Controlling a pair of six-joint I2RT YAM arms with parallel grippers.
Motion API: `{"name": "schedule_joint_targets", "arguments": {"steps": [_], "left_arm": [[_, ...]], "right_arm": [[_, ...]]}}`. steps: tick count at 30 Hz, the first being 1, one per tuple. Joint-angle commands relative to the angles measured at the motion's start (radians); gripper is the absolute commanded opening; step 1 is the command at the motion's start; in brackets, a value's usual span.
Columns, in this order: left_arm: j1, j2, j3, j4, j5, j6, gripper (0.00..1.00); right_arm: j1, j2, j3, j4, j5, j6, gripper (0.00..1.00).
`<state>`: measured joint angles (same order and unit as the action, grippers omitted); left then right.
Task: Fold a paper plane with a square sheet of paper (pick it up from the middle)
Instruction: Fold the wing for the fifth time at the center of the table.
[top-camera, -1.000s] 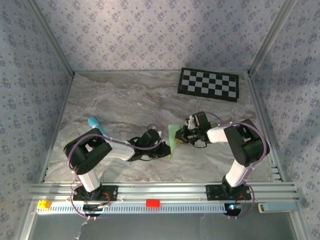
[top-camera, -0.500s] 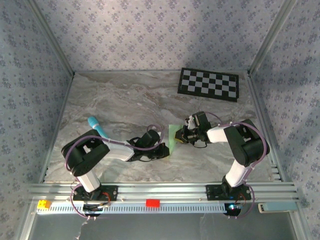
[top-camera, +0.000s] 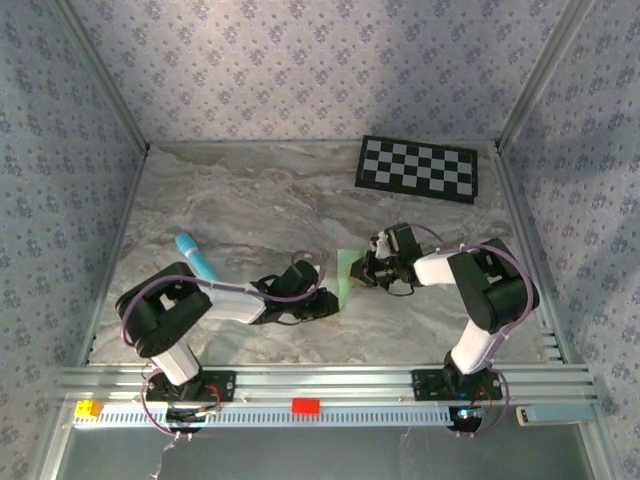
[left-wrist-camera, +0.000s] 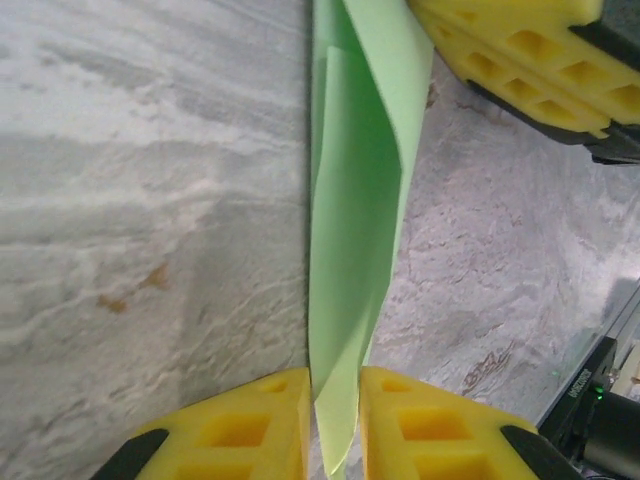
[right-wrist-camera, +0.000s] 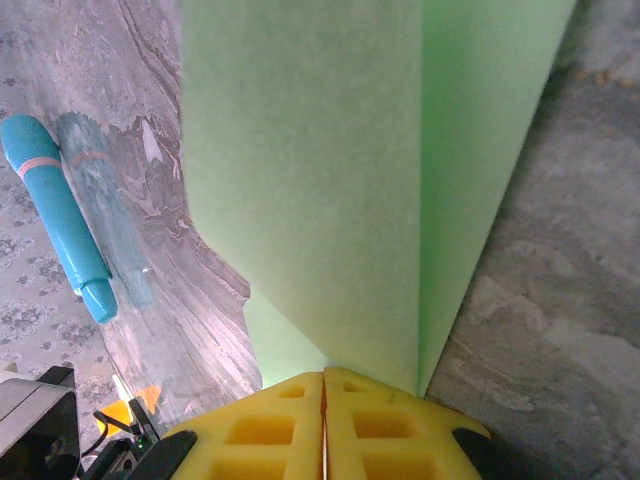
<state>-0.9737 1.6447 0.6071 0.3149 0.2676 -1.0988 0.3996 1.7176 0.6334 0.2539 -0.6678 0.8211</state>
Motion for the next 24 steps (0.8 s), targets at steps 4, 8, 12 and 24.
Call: {"name": "schedule_joint_targets", "arguments": {"steps": [4,8,12,24], "left_arm": [[-0.007,0.004,-0.041,-0.169,-0.016,0.007,0.09],[-0.006,0.005,-0.040,-0.159,-0.008,0.008,0.06],[-0.012,-0.033,-0.047,-0.155,-0.025,0.010,0.08],[-0.007,-0.212,0.078,-0.254,-0.041,0.144,0.13]], "right_arm": [[0.007,0.034,0.006,-0.070,0.060,-0.025,0.10],[0.007,0.036,0.007,-0.071,0.059,-0.028,0.10],[0.007,0.037,0.006,-0.073,0.060,-0.027,0.10],[0.007,0.034,0.006,-0.076,0.067,-0.024,0.09]]}}
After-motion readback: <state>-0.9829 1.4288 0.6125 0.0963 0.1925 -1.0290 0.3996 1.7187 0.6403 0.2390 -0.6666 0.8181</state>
